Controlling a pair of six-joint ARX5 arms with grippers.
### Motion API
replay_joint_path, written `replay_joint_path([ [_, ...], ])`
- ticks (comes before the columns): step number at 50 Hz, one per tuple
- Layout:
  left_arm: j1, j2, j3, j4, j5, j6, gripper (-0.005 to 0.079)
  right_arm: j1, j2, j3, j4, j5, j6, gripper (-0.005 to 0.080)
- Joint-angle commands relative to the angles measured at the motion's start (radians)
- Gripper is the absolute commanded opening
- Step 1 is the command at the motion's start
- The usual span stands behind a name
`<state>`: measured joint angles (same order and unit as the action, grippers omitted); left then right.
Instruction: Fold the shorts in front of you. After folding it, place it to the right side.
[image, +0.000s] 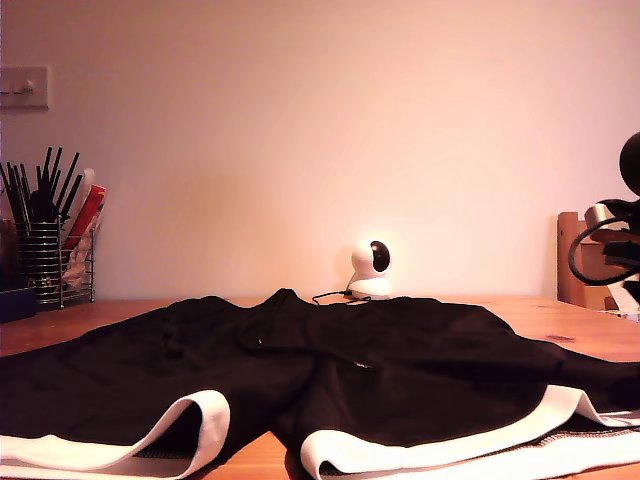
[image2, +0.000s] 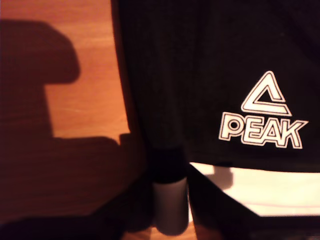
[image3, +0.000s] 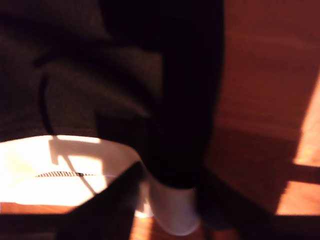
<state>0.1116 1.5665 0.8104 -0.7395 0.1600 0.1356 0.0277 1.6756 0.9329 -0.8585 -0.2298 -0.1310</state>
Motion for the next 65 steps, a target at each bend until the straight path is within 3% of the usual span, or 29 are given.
replay_joint_path([
  [1, -0.003, 0.026, -0.016, -0.014, 0.013, 0.004, 0.004, 0.005, 0.029, -0.021, -0.017, -0.007, 0.004, -0.0011],
  [4, -0.003, 0.026, -0.016, -0.03, 0.024, 0.004, -0.003, 0.005, 0.029, -0.02, -0.032, -0.007, 0.006, -0.0011],
  [17, -0.017, 0.025, -0.016, -0.128, 0.027, 0.004, -0.0021, 0.016, 0.027, 0.018, -0.114, -0.002, 0.016, -0.0011],
  [29, -0.056, 0.024, -0.009, -0.245, 0.026, 0.003, -0.0021, 0.086, 0.026, 0.049, -0.226, 0.045, 0.019, -0.0011],
  [41, -0.126, 0.023, -0.004, -0.378, -0.005, -0.005, -0.0021, 0.155, -0.004, 0.051, -0.338, 0.111, 0.021, -0.0011],
  [55, -0.212, 0.017, 0.003, -0.48, -0.015, -0.008, -0.0021, 0.177, -0.144, 0.051, -0.426, 0.135, 0.026, -0.0011],
  [65, -0.287, 0.009, 0.082, -0.602, -0.014, -0.031, -0.0021, 0.181, -0.253, 0.051, -0.456, 0.134, 0.026, -0.0011],
])
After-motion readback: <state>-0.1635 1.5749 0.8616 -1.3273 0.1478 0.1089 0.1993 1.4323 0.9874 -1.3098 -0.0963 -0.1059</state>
